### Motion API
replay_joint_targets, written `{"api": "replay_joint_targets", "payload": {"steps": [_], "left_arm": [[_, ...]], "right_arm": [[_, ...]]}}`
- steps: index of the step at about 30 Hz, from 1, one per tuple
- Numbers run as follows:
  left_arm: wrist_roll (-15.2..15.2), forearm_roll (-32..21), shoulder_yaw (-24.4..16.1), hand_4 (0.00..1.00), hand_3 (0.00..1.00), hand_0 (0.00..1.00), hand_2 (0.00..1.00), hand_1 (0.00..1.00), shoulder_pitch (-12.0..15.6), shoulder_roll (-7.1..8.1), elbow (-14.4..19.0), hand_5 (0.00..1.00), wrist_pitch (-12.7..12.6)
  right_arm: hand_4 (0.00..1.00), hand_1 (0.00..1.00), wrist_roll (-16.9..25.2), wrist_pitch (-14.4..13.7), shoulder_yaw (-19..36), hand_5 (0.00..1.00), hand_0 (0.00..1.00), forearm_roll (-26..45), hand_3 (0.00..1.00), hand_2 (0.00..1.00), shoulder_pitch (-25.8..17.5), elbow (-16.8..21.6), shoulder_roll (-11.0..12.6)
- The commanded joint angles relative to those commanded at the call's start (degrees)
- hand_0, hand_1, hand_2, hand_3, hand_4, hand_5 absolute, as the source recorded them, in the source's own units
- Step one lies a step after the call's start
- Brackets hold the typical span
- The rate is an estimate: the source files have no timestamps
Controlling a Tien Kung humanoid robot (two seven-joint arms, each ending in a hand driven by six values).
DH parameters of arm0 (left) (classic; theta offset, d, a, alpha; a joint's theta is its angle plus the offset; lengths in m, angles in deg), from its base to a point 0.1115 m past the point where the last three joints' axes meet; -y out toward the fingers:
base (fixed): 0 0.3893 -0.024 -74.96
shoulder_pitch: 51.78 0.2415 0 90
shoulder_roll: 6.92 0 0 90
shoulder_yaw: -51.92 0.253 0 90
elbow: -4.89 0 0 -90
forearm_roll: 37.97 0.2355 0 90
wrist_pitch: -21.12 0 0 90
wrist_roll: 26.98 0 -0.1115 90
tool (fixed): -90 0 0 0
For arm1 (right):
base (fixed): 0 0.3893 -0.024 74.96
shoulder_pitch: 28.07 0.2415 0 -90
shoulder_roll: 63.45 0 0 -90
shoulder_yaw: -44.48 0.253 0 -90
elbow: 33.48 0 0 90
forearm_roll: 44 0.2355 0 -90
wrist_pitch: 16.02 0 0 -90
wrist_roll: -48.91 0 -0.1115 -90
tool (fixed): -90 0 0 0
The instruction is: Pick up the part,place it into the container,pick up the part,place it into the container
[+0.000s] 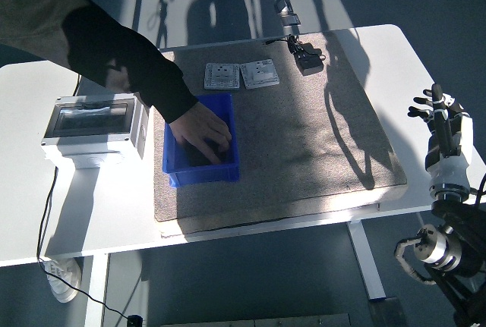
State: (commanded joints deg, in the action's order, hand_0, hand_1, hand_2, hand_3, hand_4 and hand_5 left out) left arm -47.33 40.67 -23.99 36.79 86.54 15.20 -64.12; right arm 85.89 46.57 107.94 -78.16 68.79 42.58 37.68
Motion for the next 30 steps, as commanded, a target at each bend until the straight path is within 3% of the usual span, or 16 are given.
{"api": "replay_joint_targets", "payload": {"steps": [30], "left_arm": [[1.31,0.04,0.88,0.861,0.523,0.707,0.689,0.707,-0.35,-0.59,0.00,0.998,-2.13]], "right_arm": [[0.982,0.304,-2.92,-0.82,0.17,0.587,0.599,-5.13,0.486,0.453,1.11,-1.48,0.59]]}}
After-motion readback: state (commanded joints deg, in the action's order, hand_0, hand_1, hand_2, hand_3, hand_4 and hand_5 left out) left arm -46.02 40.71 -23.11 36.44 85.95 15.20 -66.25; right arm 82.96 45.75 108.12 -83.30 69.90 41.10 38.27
